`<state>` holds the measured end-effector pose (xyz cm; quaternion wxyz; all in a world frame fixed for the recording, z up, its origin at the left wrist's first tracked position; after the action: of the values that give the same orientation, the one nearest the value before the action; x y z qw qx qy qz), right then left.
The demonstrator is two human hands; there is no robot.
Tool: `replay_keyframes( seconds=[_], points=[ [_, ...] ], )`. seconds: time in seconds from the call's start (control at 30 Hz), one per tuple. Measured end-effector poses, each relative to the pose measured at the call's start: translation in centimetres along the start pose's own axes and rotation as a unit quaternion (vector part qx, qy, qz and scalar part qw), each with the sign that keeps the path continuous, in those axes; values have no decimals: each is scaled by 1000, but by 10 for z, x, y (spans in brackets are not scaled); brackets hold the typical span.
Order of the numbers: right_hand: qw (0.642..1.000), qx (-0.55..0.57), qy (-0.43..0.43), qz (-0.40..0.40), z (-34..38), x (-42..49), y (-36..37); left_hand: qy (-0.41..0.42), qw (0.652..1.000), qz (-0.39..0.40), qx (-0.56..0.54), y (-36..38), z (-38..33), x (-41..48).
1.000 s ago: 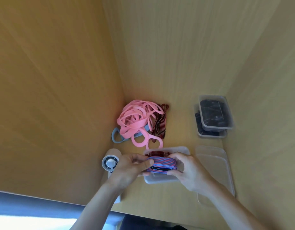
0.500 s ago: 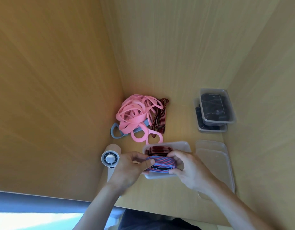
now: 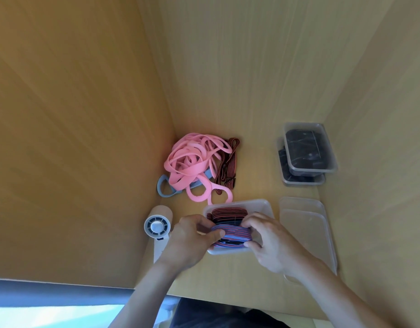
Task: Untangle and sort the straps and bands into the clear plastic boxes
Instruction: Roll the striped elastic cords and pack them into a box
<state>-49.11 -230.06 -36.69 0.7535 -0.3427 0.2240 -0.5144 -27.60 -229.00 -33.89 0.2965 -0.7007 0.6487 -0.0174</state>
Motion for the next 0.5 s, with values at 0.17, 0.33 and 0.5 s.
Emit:
replay_keyframes(
  seconds=[0.17,0.33,0.5],
  points=[
    [1000,-7,12,9,1,0,1,42,996,4,80,2,0,1],
    [1000,-13,16,22,4,2,-2,76,977,56,192,3,-11,-1],
    [999,-19,13,45,7,3,-4,61,966,86,238,3,-23,4]
  ],
)
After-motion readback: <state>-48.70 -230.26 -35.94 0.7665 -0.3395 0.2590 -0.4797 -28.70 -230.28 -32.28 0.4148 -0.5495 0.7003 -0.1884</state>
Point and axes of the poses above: each hand's wrist, its own x-axis towards the middle knuckle, its own y-axis out of the palm, z = x × y, the point moved 2 cm from there along x, towards the middle knuckle, and after that the axes turned 7 degrees about -z, right-handed, at the moved point
